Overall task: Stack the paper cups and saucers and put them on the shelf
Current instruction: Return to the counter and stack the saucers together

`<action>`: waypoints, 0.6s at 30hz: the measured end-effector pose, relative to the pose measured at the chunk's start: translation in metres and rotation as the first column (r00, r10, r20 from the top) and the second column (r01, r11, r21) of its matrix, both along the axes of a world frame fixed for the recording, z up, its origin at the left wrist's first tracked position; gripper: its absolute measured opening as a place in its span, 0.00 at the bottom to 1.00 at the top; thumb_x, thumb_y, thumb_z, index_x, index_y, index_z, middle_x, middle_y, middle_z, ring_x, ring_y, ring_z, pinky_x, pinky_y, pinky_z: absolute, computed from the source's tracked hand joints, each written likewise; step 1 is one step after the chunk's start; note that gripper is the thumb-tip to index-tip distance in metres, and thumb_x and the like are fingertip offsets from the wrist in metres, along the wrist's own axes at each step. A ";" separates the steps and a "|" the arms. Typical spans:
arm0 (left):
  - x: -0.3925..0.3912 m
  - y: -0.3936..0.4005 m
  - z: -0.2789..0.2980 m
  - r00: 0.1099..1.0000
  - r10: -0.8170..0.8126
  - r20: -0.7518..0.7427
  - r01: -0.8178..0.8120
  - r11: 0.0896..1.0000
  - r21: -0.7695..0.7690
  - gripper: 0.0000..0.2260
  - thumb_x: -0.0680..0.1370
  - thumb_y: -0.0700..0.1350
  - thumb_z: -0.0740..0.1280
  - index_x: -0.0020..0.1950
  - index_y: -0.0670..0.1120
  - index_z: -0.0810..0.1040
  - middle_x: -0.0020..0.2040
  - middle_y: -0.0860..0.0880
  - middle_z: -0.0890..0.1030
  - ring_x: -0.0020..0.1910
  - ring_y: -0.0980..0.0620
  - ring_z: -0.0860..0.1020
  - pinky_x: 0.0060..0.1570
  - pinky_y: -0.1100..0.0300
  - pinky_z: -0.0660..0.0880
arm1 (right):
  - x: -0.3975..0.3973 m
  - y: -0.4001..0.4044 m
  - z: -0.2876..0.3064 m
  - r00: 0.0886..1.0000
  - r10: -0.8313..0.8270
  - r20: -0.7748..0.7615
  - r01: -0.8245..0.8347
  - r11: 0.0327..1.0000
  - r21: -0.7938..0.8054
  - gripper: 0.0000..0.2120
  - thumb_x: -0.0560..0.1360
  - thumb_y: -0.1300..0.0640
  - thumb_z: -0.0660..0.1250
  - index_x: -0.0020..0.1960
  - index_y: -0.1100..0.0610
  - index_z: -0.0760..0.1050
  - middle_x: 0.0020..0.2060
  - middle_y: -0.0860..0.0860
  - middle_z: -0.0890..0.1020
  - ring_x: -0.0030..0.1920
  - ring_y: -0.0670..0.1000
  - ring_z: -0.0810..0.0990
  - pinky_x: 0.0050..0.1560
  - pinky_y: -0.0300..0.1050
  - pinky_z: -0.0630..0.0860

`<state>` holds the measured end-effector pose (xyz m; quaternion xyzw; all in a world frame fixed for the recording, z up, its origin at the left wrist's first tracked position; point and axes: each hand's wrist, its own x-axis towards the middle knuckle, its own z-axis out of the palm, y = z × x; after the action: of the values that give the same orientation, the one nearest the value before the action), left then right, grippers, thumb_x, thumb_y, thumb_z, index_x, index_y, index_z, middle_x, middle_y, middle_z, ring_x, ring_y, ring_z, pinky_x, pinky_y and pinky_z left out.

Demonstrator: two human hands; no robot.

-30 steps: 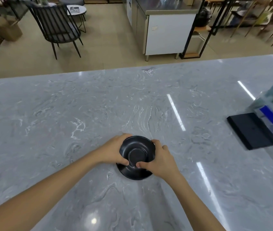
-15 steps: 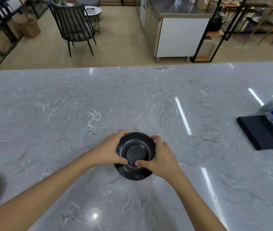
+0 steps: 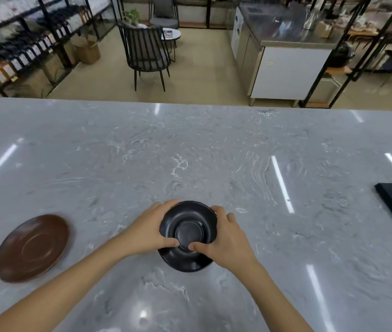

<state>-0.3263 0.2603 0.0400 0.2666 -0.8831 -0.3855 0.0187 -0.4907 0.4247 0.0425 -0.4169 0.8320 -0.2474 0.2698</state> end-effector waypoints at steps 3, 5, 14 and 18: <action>0.029 -0.004 -0.004 1.000 0.012 -0.013 -0.012 1.000 -0.007 0.44 0.64 0.58 0.78 0.75 0.70 0.59 0.67 0.63 0.72 0.67 0.58 0.70 0.66 0.62 0.69 | 0.027 -0.007 0.001 0.999 0.030 -0.028 -0.029 0.999 0.020 0.45 0.61 0.37 0.78 0.69 0.43 0.58 0.57 0.49 0.69 0.49 0.53 0.80 0.49 0.47 0.78; 0.047 -0.007 -0.002 1.000 0.008 -0.021 -0.008 1.000 -0.017 0.41 0.62 0.61 0.76 0.69 0.76 0.57 0.63 0.69 0.71 0.65 0.60 0.70 0.63 0.66 0.68 | 0.045 -0.012 0.003 0.998 0.040 -0.042 -0.039 0.999 0.024 0.44 0.61 0.37 0.78 0.69 0.43 0.58 0.57 0.49 0.69 0.49 0.53 0.80 0.49 0.48 0.79; 0.133 -0.042 0.005 0.996 0.081 0.037 -0.081 0.997 -0.011 0.47 0.65 0.61 0.76 0.79 0.63 0.58 0.65 0.54 0.74 0.65 0.55 0.72 0.68 0.54 0.71 | 0.124 -0.054 0.015 0.990 0.113 -0.081 -0.114 0.993 -0.009 0.42 0.61 0.36 0.78 0.67 0.44 0.60 0.54 0.46 0.69 0.44 0.49 0.75 0.41 0.40 0.71; 0.177 -0.060 0.004 0.990 0.139 0.024 -0.138 0.990 -0.010 0.48 0.66 0.60 0.78 0.81 0.62 0.56 0.64 0.52 0.72 0.66 0.55 0.72 0.67 0.59 0.69 | 0.161 -0.078 0.017 0.984 0.156 -0.084 -0.158 0.987 -0.026 0.42 0.60 0.34 0.75 0.67 0.44 0.60 0.55 0.47 0.70 0.46 0.49 0.76 0.43 0.42 0.74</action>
<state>-0.1496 0.2004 0.0441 0.3319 -0.8642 -0.3764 0.0358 -0.3300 0.3468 0.0593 -0.4952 0.8028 -0.2215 0.2474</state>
